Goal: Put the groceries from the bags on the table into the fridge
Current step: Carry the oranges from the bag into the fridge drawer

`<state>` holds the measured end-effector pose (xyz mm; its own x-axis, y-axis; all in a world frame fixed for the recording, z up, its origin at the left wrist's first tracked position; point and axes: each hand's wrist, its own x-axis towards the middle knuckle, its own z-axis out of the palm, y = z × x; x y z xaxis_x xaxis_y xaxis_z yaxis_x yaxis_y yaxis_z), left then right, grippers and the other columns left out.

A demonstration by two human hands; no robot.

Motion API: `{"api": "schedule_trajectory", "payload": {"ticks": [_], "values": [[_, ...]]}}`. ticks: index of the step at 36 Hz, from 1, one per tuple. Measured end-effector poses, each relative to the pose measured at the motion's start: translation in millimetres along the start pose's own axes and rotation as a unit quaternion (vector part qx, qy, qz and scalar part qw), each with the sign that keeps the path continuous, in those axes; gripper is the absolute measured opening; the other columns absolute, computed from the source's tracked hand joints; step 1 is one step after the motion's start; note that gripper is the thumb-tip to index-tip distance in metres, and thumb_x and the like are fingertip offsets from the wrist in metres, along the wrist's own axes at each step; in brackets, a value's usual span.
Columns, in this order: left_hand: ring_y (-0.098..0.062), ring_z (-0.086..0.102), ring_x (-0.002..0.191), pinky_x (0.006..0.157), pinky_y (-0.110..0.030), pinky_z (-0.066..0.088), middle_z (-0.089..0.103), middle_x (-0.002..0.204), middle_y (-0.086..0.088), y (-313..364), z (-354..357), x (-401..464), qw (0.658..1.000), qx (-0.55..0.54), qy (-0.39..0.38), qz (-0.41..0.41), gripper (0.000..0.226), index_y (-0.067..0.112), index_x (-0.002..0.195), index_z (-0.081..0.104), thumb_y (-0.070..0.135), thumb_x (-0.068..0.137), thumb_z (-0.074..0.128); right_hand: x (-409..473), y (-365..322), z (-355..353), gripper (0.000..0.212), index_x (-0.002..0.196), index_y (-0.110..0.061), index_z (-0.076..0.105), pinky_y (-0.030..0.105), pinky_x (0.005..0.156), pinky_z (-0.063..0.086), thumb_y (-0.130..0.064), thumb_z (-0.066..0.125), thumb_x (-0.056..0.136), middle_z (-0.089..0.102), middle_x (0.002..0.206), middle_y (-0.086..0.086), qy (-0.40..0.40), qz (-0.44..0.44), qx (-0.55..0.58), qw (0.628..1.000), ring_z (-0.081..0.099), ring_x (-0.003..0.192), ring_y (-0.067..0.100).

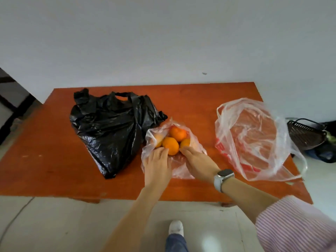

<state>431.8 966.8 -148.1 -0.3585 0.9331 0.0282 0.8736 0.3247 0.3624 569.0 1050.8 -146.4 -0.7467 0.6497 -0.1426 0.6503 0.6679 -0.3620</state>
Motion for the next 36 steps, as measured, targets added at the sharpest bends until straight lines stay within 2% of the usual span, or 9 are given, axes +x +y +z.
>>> {"api": "schedule_trajectory", "payload": {"ticks": [4,11,15,19,23,27,30,33,36], "values": [[-0.026,0.052,0.120,0.086,-0.046,0.046,0.057,0.128,-0.006,-7,20,45,0.993,0.076,-0.045,0.084,0.048,0.016,0.120,0.058,0.019,0.073,0.071,23,15,8,0.048,0.140,-0.015,0.027,0.043,0.087,0.044,-0.009,0.036,0.093,0.032,0.144,0.005,-0.013,0.083,-0.024,0.996,0.047,0.117,0.033],[-0.026,0.022,0.140,0.107,-0.048,0.023,0.029,0.152,-0.007,-19,53,83,0.977,0.165,-0.106,0.079,0.076,0.016,0.146,0.023,0.041,0.084,0.060,58,41,14,0.059,0.141,-0.021,0.022,0.050,0.091,0.043,-0.042,0.045,0.090,0.031,0.142,0.007,-0.001,0.153,-0.007,0.988,0.034,0.122,0.031],[-0.026,0.026,0.138,0.101,-0.046,0.026,0.036,0.147,-0.005,-25,53,89,0.978,0.159,-0.113,0.077,0.075,0.022,0.140,0.030,0.047,0.078,0.065,71,53,13,0.067,0.139,-0.026,0.024,0.048,0.094,0.037,-0.044,0.056,0.083,0.032,0.139,0.008,-0.024,0.153,-0.064,0.986,0.032,0.122,0.032],[-0.025,0.022,0.138,0.101,-0.047,0.025,0.035,0.145,-0.003,-29,52,89,0.981,0.124,-0.120,0.093,0.075,0.026,0.139,0.029,0.050,0.077,0.064,67,61,20,0.069,0.137,-0.034,0.020,0.055,0.101,0.030,-0.044,0.059,0.081,0.032,0.142,0.010,-0.053,0.157,-0.081,0.983,0.032,0.128,0.036],[-0.030,0.052,0.118,0.087,-0.048,0.043,0.059,0.121,-0.006,-39,48,81,0.985,0.053,-0.116,0.113,0.081,0.026,0.121,0.048,0.052,0.052,0.082,56,60,27,0.071,0.139,-0.032,0.021,0.055,0.106,0.021,-0.045,0.058,0.079,0.031,0.144,0.004,-0.039,0.162,-0.034,0.985,0.031,0.132,0.032],[-0.014,0.049,0.111,0.084,-0.023,0.041,0.051,0.127,-0.002,-34,32,67,0.980,-0.178,-0.058,0.068,0.076,0.023,0.129,0.044,0.034,0.063,0.082,31,53,18,0.072,0.136,-0.034,0.025,0.051,0.111,0.015,-0.046,0.061,0.075,0.037,0.139,-0.005,0.006,0.166,0.105,0.981,0.035,0.131,0.020],[-0.015,0.049,0.110,0.083,-0.025,0.045,0.042,0.125,0.005,-19,14,70,0.925,-0.367,-0.080,-0.047,0.068,0.038,0.123,0.034,0.018,0.073,0.076,7,43,-2,0.068,0.128,-0.042,0.031,0.035,0.095,0.044,-0.040,0.072,0.074,0.044,0.125,-0.008,0.074,0.217,0.316,0.921,0.049,0.111,0.014],[-0.027,0.053,0.111,0.091,-0.042,0.047,0.048,0.125,-0.003,2,2,74,0.846,-0.504,-0.117,-0.128,0.052,0.048,0.108,0.038,0.030,0.074,0.072,-18,42,-17,0.054,0.118,-0.041,0.037,0.021,0.078,0.049,-0.035,0.071,0.076,0.045,0.111,-0.016,0.159,0.271,0.428,0.847,0.053,0.098,0.008],[-0.031,0.057,0.108,0.093,-0.053,0.048,0.050,0.124,-0.008,28,-1,69,0.730,-0.641,-0.172,-0.164,0.066,0.041,0.118,0.045,0.037,0.059,0.073,-48,47,-28,0.036,0.111,-0.039,0.041,0.018,0.062,0.053,-0.034,0.062,0.082,0.047,0.105,-0.017,0.221,0.306,0.512,0.772,0.056,0.091,0.011]]}}
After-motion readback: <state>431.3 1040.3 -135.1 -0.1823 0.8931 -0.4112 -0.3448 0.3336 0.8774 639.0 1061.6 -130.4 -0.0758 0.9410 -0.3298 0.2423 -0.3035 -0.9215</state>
